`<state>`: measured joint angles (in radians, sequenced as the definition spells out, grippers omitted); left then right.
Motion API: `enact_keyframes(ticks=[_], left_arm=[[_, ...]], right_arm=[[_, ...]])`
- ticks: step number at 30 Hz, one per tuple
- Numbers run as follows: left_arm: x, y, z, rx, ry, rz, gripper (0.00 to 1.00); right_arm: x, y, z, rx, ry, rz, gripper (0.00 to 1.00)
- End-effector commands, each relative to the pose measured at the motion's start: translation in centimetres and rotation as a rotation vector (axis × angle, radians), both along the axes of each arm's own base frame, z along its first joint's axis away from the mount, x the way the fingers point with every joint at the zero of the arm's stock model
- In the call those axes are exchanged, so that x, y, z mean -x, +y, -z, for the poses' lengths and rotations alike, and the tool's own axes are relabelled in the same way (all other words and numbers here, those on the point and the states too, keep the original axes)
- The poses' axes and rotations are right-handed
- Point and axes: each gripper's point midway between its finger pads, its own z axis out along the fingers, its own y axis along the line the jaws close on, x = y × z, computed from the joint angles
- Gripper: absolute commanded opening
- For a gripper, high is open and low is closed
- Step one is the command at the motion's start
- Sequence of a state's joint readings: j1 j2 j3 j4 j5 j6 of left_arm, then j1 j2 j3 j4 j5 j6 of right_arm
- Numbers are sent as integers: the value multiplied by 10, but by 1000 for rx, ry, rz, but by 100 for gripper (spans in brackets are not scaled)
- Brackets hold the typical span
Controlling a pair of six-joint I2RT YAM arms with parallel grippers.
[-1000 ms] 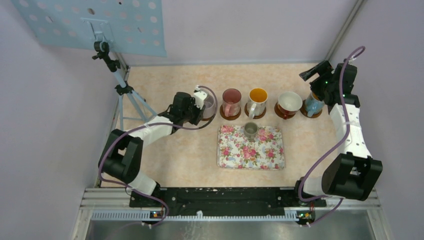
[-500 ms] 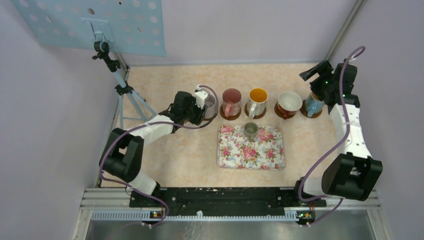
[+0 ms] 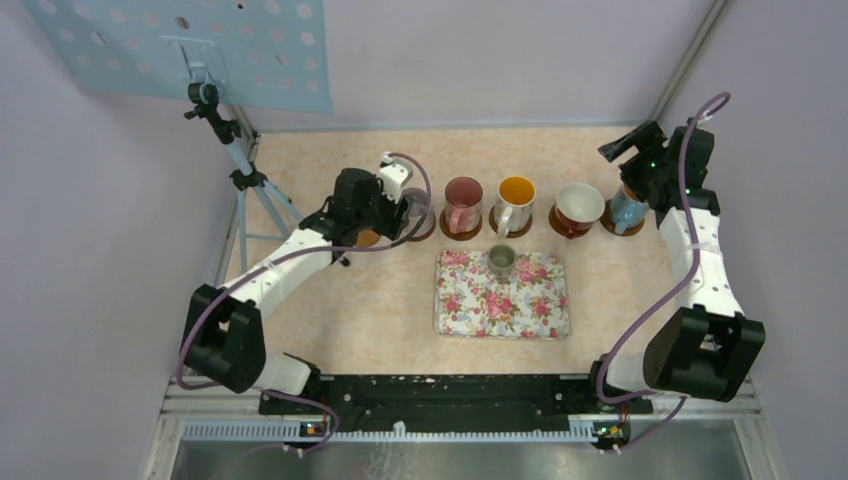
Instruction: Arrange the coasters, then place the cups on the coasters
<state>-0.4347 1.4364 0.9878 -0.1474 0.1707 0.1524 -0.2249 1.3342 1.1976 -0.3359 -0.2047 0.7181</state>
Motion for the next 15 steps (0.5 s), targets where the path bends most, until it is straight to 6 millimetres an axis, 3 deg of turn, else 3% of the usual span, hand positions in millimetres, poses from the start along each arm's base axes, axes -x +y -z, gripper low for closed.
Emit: enact_keyframes(ticks=[1,8,11,15], left_arm=[[3,5,-40,14,-70,0,65],[17,-37,-84,75,-158,261,65],[35,-75,-87,68,-141,359,64],[72,-128,-72,60,-70,470,64]], right_arm=[[0,3,-19,18,-72,-17,86],[2,6,-12,31,-57,-48,86],[4,6,-7,33,-42,-52,86],[6,6,-4,37,-29,-58,86]])
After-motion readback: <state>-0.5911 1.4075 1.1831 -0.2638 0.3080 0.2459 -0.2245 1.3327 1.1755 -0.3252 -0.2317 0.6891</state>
